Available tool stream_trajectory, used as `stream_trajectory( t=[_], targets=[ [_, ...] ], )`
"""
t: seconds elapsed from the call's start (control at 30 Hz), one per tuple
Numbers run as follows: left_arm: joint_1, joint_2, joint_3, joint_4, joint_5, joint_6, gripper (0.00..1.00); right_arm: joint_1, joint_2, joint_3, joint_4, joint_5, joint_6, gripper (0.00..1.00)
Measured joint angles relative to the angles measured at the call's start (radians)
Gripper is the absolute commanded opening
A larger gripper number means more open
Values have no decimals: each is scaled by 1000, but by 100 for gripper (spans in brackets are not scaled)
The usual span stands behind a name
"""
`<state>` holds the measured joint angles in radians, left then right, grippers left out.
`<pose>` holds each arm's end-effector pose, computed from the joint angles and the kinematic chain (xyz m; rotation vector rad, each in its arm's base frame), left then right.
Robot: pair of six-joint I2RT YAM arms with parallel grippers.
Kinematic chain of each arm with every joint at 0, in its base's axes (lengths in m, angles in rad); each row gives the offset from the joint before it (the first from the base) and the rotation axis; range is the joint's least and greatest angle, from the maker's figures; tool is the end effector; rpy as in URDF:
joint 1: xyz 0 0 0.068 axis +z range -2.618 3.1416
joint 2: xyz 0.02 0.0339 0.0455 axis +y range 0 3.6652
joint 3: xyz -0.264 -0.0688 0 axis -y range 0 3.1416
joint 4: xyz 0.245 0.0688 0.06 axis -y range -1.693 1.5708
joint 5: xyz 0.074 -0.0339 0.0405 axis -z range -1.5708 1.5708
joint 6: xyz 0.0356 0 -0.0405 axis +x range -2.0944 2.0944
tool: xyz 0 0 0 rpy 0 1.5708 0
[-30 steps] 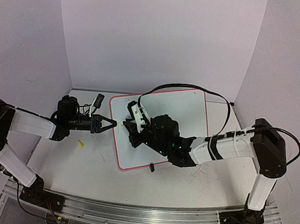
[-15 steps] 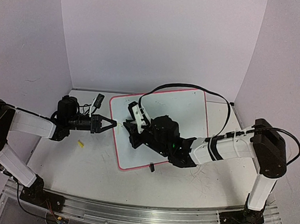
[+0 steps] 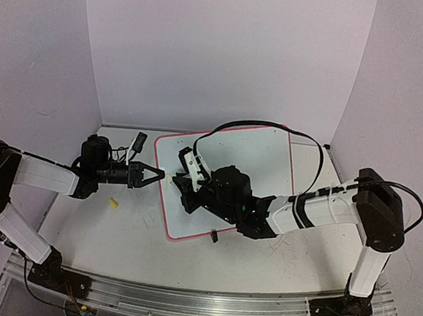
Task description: Write a sentence on the whiteboard
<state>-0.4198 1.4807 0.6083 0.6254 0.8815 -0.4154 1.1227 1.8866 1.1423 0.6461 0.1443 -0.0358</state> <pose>0.2568 -0.1447 0.2037 0.6762 1.8276 -1.3666 0.1916 0.3867 0.2319 -0.8436 1.4946 0.6967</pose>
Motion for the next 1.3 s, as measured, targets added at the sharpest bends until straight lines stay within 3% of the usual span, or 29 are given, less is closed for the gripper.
stream_trajectory(
  t=[0.8,1.07,1.3],
  targets=[
    [0,0,0,0,1,1,0,34,36,0,-14,-36,17,0],
    [0,0,0,1,5,1,0,20,-81,-50,-11,-28,14,0],
    [0,0,0,1,5,1,0,-10,-89,-50,4,-29,9,0]
  ],
)
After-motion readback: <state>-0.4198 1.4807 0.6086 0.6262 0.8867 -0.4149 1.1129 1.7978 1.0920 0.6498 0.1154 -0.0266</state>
